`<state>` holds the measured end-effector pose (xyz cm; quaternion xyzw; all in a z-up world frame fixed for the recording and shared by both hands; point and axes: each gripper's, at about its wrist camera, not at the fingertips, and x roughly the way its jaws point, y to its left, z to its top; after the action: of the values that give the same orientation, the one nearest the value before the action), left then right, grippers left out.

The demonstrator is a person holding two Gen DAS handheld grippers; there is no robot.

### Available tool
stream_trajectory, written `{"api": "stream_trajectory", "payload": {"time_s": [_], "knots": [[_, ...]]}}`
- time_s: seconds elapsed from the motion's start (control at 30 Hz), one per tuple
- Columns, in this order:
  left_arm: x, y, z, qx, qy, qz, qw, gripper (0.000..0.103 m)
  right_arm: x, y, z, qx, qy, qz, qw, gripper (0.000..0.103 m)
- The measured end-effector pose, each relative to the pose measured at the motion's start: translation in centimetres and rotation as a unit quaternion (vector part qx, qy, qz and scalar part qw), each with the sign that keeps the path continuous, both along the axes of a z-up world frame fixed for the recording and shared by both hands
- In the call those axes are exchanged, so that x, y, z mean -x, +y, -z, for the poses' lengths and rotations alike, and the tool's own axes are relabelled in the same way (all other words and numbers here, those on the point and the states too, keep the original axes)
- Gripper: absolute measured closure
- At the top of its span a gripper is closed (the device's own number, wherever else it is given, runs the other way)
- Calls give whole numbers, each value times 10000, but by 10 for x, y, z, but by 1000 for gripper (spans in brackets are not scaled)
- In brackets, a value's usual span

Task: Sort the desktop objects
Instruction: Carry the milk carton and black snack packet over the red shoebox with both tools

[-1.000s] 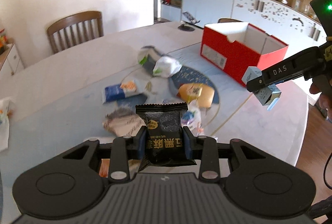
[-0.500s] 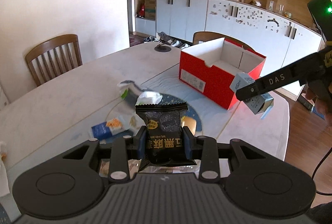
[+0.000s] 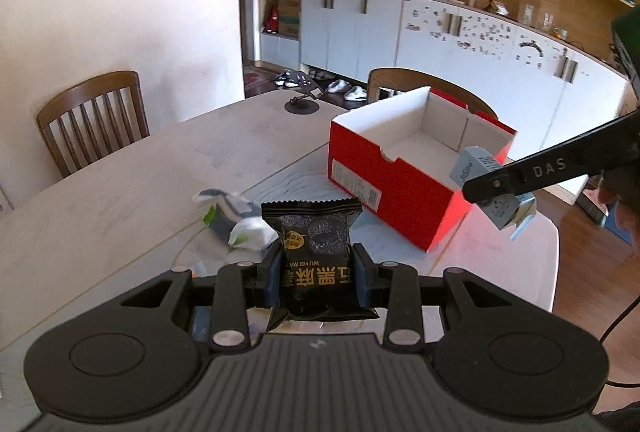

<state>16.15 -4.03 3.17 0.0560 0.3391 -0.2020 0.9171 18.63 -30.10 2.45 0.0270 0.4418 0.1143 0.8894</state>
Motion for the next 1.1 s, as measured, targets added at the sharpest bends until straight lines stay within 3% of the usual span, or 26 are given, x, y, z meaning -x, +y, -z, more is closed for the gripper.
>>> {"api": "stream_trajectory", "payload": {"time_s": [0.5, 1.1], "knots": [[-55, -111, -2, 21, 38, -341, 9994, 69, -74, -89, -7, 27, -48, -637, 9980, 72], [-117, -192, 8, -228, 182, -224, 9993, 69, -130, -146, 9, 49, 27, -620, 9981, 72]]}}
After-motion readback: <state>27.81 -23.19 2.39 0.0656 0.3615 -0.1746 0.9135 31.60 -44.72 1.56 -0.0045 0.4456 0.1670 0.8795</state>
